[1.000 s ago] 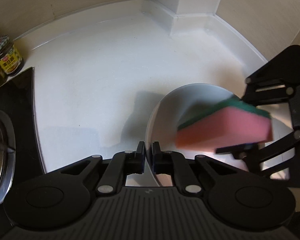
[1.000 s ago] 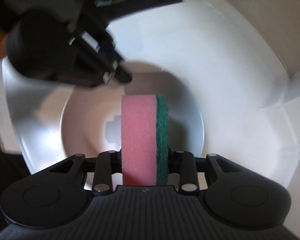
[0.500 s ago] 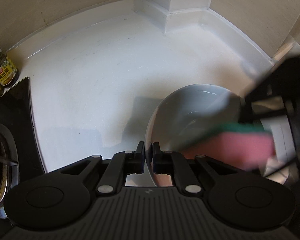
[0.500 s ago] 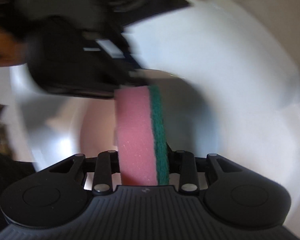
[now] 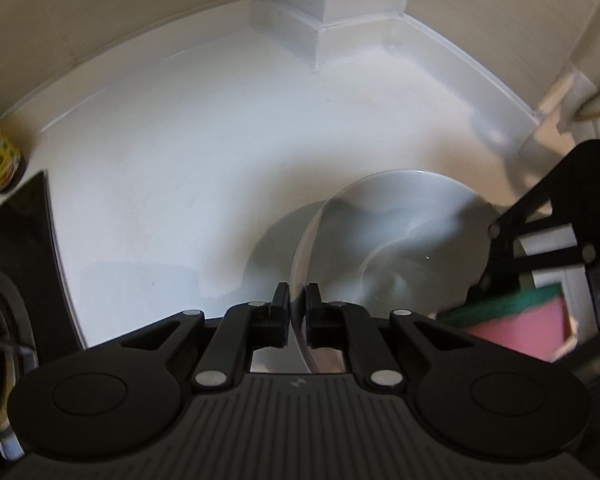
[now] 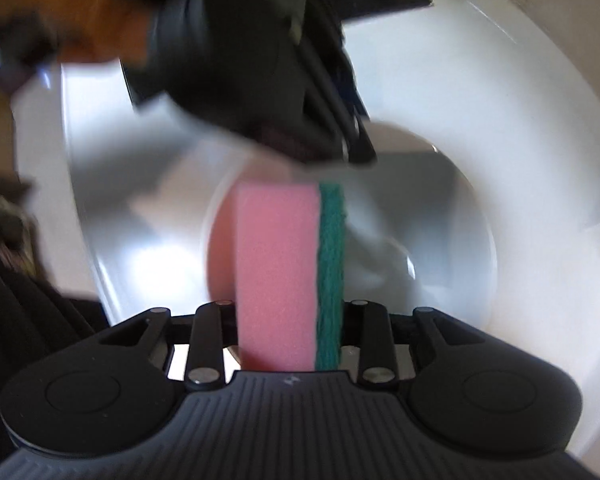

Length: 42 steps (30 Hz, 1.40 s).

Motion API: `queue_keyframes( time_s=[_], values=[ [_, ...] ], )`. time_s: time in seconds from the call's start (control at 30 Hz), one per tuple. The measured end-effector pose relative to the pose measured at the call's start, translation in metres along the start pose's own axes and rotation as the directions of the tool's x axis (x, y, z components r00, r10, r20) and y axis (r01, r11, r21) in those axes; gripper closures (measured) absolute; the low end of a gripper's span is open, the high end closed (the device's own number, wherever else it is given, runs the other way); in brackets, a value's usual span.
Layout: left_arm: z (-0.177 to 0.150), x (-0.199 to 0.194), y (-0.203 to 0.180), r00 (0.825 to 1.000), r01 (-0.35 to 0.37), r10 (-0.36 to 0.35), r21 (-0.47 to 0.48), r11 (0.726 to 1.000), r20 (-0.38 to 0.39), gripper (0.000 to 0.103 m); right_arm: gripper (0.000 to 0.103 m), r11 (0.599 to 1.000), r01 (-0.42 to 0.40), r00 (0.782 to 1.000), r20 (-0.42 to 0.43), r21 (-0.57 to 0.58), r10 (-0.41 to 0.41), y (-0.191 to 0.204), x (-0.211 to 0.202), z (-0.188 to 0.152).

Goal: Clean bowl
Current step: 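Scrub inside the bowl with the sponge while the left tool holds the rim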

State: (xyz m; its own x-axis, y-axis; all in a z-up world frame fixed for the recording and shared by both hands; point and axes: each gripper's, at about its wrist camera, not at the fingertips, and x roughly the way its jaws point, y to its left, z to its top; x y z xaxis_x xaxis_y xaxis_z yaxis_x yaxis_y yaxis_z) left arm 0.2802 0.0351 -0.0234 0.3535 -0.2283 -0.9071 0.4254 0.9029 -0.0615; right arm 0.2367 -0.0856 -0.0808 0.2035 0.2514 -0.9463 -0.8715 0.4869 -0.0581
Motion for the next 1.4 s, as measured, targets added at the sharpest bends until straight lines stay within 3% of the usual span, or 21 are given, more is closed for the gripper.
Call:
queue_keyframes(
  time_s=[0.1,0.2,0.4,0.53,0.6,0.7,0.8,0.87,0.93,1.1,1.23,1.27,1.3,1.4],
  values=[
    [-0.012,-0.006,-0.002,1.0,-0.017,0.017,-0.106,0.994,-0.007,0.097,0.076,0.995,0.075,0.997,-0.021,0.063,-0.074,-0.01,0.011,-0.006],
    [-0.026,-0.012,-0.003,1.0,-0.021,0.021,-0.192,0.981,0.001,0.096,0.076,0.992,0.082,0.997,-0.01,0.098,-0.081,-0.015,0.008,-0.013],
    [-0.022,-0.011,-0.008,0.999,-0.038,0.041,-0.086,0.996,0.032,0.098,0.075,0.995,0.055,0.998,-0.015,0.082,-0.054,-0.019,0.004,-0.02],
    [-0.013,-0.006,-0.003,0.999,-0.009,0.011,-0.051,0.999,0.034,0.098,0.075,0.998,-0.039,0.999,-0.023,0.044,0.04,-0.017,-0.004,-0.022],
    [-0.014,-0.006,-0.003,0.999,-0.01,0.012,-0.049,0.999,0.037,0.098,0.075,0.998,-0.036,0.999,-0.015,0.052,0.036,-0.02,-0.01,-0.028],
    [-0.017,-0.007,-0.005,0.999,-0.015,0.017,-0.036,0.999,0.038,0.098,0.065,0.997,-0.021,1.0,0.008,0.069,0.02,-0.028,-0.02,-0.04],
    [-0.015,-0.006,-0.003,0.999,-0.014,0.016,-0.034,0.999,0.035,0.098,0.064,0.996,-0.007,0.999,0.035,0.089,0.004,-0.028,-0.045,-0.053],
    [-0.012,-0.003,-0.004,0.999,-0.016,0.017,-0.034,0.999,0.037,0.098,0.064,0.994,-0.012,0.998,0.066,0.11,0.005,-0.022,-0.065,-0.039],
    [-0.01,0.001,-0.005,0.999,-0.017,0.018,-0.036,0.999,0.039,0.098,0.065,0.99,-0.02,0.996,0.093,0.136,0.007,-0.042,-0.061,-0.025],
    [-0.009,0.0,-0.004,0.999,-0.012,0.013,-0.027,1.0,0.045,0.098,0.066,0.98,-0.053,0.988,0.153,0.19,0.023,-0.045,-0.059,-0.026],
    [-0.009,0.0,-0.006,0.999,-0.019,0.02,-0.02,1.0,0.049,0.098,0.066,0.965,-0.079,0.985,0.167,0.25,0.037,-0.038,-0.029,-0.019],
    [-0.008,0.0,-0.007,0.998,-0.021,0.022,-0.018,1.0,0.05,0.098,0.067,0.964,-0.073,0.985,0.173,0.257,0.029,-0.036,-0.027,-0.017],
    [-0.008,0.001,-0.007,0.998,-0.023,0.023,-0.014,1.0,0.052,0.098,0.075,0.962,-0.067,0.984,0.178,0.264,0.02,-0.035,-0.025,-0.015],
    [-0.006,0.002,-0.01,0.998,-0.026,0.025,0.019,0.999,0.05,0.098,0.076,0.965,-0.023,0.982,0.185,0.26,-0.027,-0.026,-0.018,-0.009]
  ],
)
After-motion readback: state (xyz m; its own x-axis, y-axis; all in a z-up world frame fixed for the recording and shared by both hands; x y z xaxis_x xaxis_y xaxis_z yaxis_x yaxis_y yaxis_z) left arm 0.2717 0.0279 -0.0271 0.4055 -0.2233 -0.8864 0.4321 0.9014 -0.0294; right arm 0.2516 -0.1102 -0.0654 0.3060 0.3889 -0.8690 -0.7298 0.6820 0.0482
